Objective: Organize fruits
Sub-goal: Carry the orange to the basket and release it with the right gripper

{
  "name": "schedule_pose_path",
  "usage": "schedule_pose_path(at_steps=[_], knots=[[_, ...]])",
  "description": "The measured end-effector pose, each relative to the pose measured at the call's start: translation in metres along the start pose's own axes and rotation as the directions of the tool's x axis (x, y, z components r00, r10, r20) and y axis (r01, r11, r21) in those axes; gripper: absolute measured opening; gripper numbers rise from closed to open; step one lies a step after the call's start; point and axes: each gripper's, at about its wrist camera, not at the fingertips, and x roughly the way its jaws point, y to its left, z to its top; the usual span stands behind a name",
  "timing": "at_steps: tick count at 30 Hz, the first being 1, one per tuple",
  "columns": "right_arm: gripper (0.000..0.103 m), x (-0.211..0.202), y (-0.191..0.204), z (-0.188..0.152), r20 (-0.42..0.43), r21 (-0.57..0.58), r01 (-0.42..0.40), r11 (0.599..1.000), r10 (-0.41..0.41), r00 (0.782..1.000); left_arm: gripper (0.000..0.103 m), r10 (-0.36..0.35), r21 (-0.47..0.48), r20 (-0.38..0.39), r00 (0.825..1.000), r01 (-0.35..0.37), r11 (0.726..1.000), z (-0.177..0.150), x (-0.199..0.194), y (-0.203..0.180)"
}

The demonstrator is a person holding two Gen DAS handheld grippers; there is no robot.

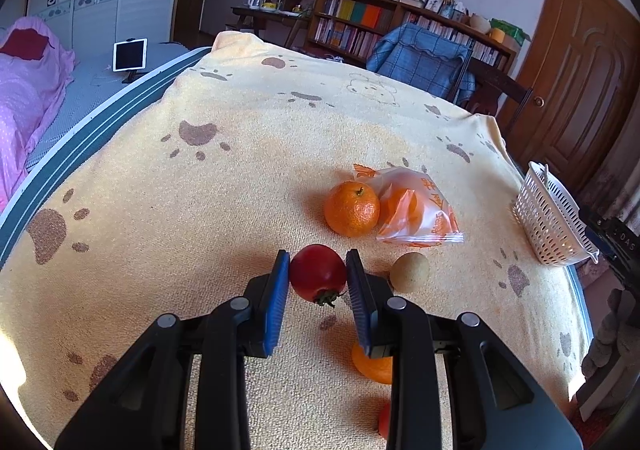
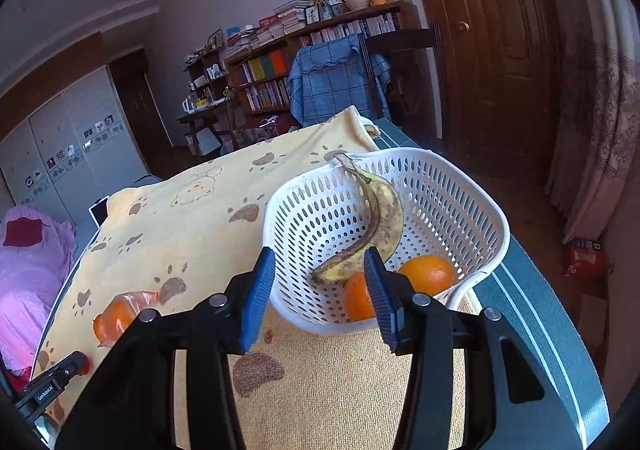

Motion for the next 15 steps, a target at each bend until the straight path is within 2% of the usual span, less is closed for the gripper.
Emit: schedule_pose_path(at_steps=[10,12,15], knots=[[0.048,-0.020,-0.013,0.012,0.054,0.057,-0.012,0.998,0.009,0.998,0.029,0.021,-0.003,0.013,1.000,-0.021,1.000,0.004,-0.006,-0.001],[0.058,-0.025,-0.020,0.015,0.072,0.059,0.011,0.998,-0.016,0.997,0.029,0.025,0.009,0.020,0.999,-0.026,1.000,0.006,-0.011,-0.006],[0.060,-0.025,-0.030,0.020,0.063,0.074,0.033,0.997,-0.038,0.997,0.029,0.012,0.026,0.026,1.000,-0.013,1.000,0.007,-0.016,-0.019]])
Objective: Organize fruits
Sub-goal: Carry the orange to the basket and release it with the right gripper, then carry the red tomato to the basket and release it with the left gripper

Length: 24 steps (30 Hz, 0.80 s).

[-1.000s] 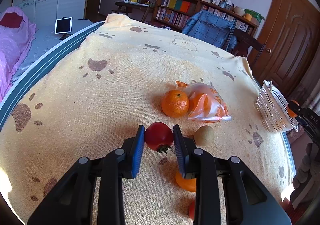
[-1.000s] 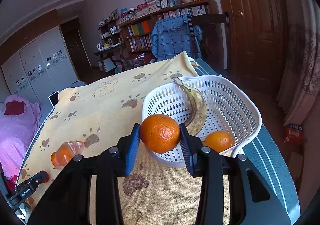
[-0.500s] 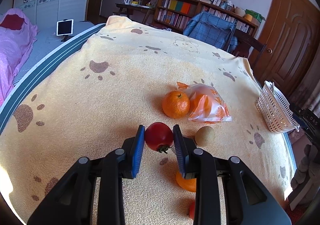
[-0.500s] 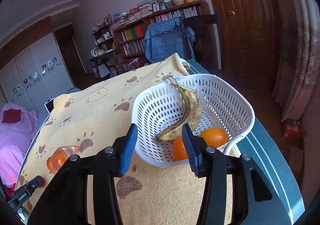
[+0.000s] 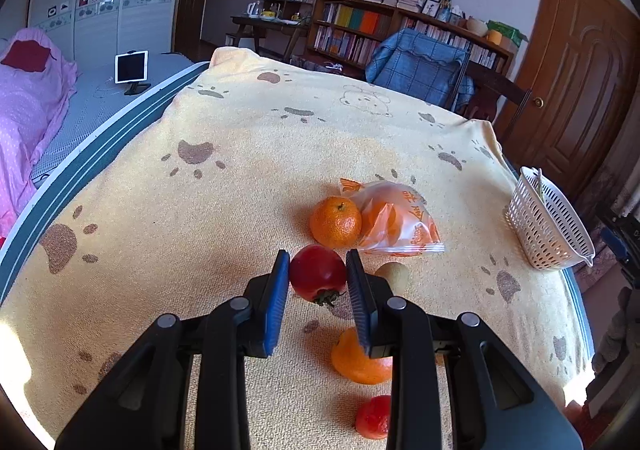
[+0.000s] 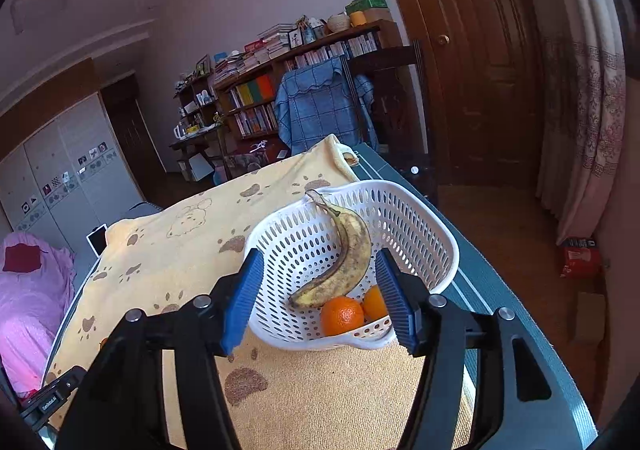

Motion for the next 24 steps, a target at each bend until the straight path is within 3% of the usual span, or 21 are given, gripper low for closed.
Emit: schedule_pose_path(at_steps=[11,17,24], knots=[[0.064,0.009,-0.034,0.019,0.025,0.054,0.101,0.993,-0.102,0.994,0.029,-0.170,0.115,-0.010,0.985,0.170,0.979,0.015,-0.006,-0.087],[0.064,0.019,-0.056,0.011,0.007,0.139,0.136,0.981,-0.138,0.990,0.029,-0.266,0.201,-0.057,0.962,0.272,0.941,0.020,0.009,-0.152],[0.064,0.018,-0.053,-0.002,0.037,0.136,0.159,0.978,-0.166,0.985,0.029,-0.334,0.279,-0.095,0.938,0.347,0.895,0.025,0.027,-0.218]])
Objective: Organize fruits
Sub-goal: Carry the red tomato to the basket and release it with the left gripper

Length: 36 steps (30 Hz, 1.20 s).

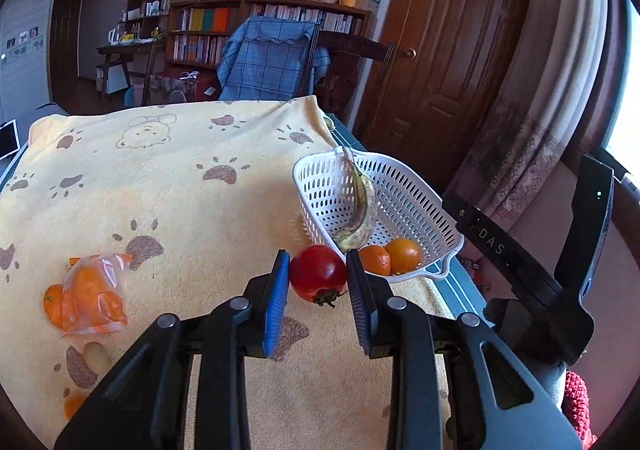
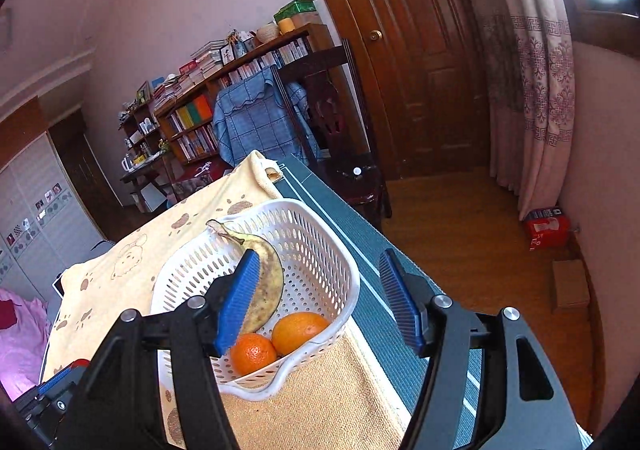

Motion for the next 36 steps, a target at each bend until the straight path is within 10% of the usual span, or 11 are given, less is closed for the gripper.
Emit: schedule_pose_path(at_steps=[19,36], knots=[[0.066,-0.005,-0.016,0.005,0.045,0.077,0.037,0.996,-0.041,0.998,0.031,-0.032,0.004,-0.053,0.998,0.032,0.999,0.012,0.057,-0.021],[0.072,-0.011,-0.001,0.002,0.073,0.025,0.029,0.999,-0.031,0.997,0.076,0.096,-0.036,0.002,0.995,-0.096,0.995,0.008,0.022,0.007]])
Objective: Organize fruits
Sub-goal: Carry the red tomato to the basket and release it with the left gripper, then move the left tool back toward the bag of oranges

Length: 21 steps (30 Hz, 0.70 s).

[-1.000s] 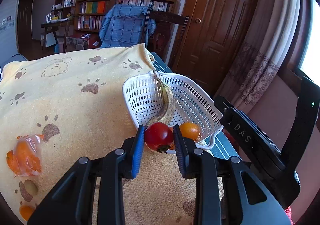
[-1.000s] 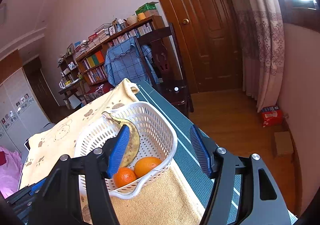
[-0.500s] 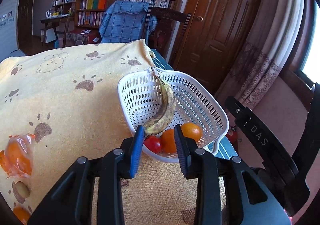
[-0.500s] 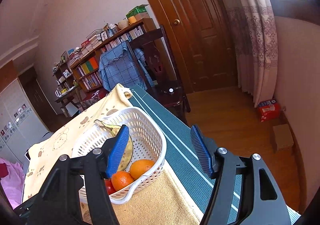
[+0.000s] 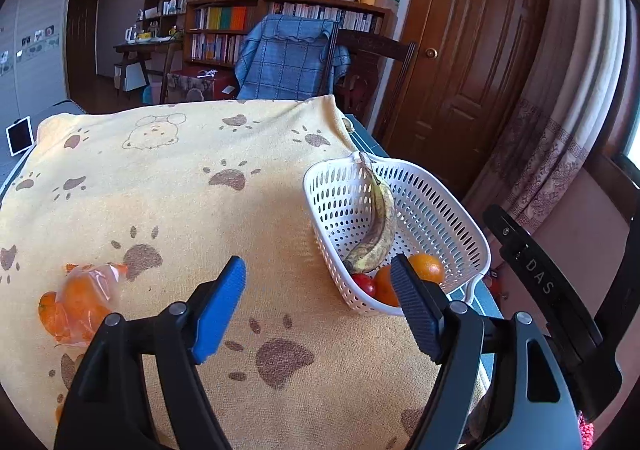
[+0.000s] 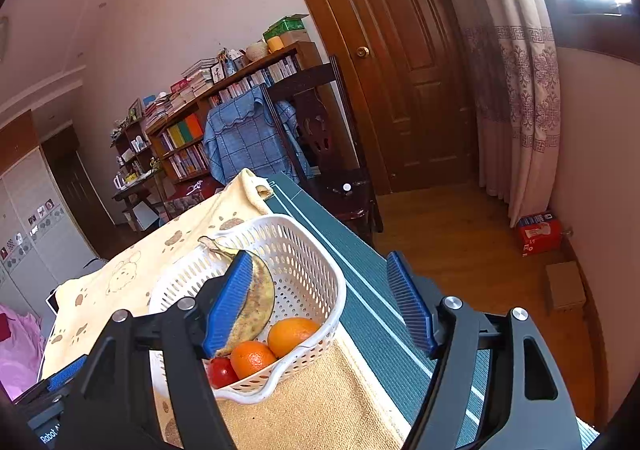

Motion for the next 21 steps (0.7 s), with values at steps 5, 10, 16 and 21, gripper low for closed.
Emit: schedule_pose_path(at_steps=[5,10,16,21], knots=[[0.072,-0.001,0.004,-0.001,0.002,-0.019,-0.011,1.000,0.011,1.000,0.079,0.073,-0.002,0.014,0.997,-0.073,0.997,-0.002,-0.012,0.016],[0.072,-0.001,0.006,-0.002,0.002,-0.029,-0.017,0.999,0.017,1.000,0.084,0.156,-0.003,0.032,0.987,-0.156,0.988,-0.005,-0.027,0.036],[0.072,-0.005,0.011,-0.004,0.017,-0.054,-0.024,0.998,0.025,1.000,0.085,0.293,0.015,0.060,0.954,-0.294,0.956,-0.007,-0.045,0.063],[0.074,-0.007,0.016,-0.004,0.027,-0.088,-0.038,0.995,0.041,0.999,0.085,0.332,-0.041,0.069,0.941,-0.330,0.943,-0.008,-0.061,0.095]])
